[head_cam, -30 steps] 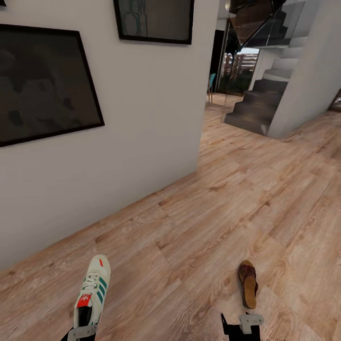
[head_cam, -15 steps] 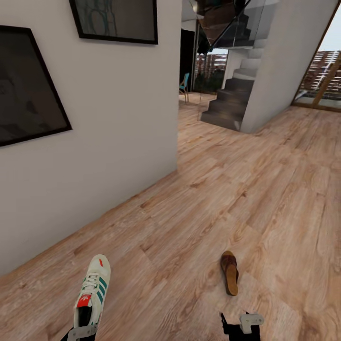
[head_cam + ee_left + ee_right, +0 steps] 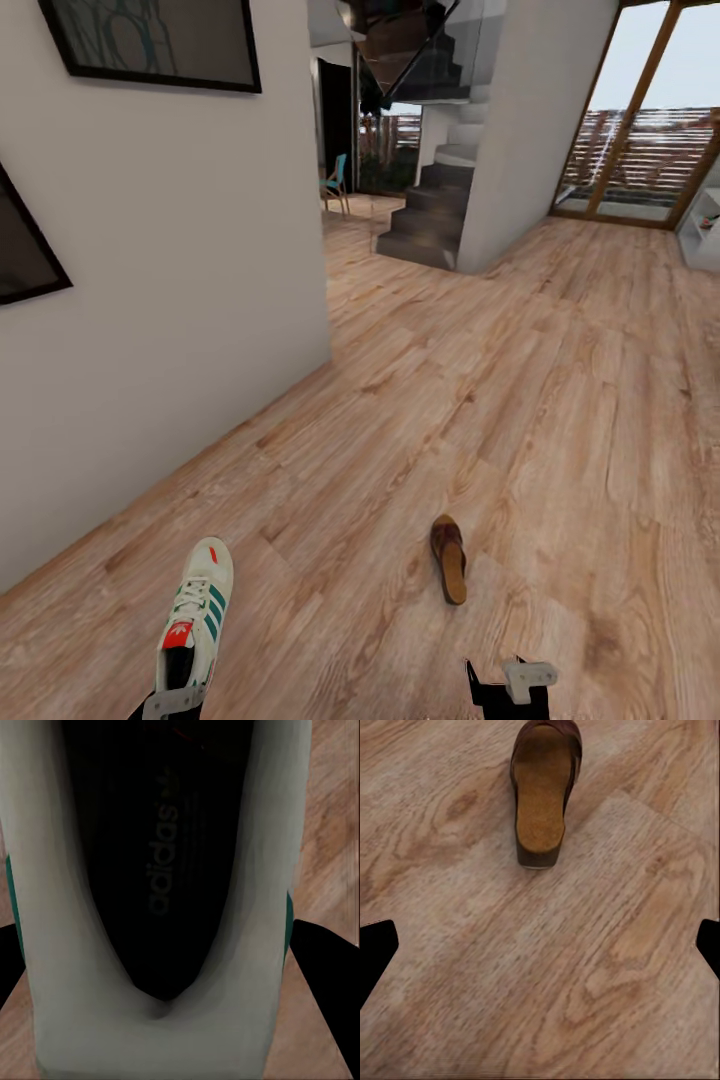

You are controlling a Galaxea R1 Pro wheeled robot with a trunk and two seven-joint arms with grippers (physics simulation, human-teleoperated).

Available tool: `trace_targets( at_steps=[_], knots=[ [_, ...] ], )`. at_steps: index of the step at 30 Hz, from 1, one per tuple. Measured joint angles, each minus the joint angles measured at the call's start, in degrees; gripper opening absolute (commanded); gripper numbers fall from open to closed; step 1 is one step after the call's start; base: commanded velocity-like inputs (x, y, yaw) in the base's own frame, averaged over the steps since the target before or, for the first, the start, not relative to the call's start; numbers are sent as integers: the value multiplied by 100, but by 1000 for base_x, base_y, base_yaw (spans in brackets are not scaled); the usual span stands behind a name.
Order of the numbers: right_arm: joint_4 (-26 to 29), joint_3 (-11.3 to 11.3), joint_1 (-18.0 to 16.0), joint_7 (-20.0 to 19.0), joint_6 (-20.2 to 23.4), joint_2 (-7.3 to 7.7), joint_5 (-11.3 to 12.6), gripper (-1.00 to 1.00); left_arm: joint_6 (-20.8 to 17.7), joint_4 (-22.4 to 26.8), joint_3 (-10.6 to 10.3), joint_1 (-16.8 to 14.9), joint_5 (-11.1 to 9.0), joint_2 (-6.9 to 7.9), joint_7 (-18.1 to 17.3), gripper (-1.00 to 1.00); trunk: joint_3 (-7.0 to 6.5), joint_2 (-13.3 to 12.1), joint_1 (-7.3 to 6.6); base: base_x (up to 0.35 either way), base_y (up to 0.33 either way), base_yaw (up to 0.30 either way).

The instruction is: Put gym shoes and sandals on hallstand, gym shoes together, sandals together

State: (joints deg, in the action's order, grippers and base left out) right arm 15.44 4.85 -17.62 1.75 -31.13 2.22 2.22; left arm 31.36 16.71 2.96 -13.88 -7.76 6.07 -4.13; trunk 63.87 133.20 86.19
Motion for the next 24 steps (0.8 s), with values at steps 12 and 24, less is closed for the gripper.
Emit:
trace_targets(
  at_steps=[12,24],
  knots=[
    [16,8,-2,-18,1,-6,6,100,0,3,1,2,-2,1,0,-100,0,0,-3,147,0,-138],
    [19,27,-2,-24,1,-15,0,100,-1,3,8,2,-2,8,0,-100,0,0,0,62,0,0]
  ],
)
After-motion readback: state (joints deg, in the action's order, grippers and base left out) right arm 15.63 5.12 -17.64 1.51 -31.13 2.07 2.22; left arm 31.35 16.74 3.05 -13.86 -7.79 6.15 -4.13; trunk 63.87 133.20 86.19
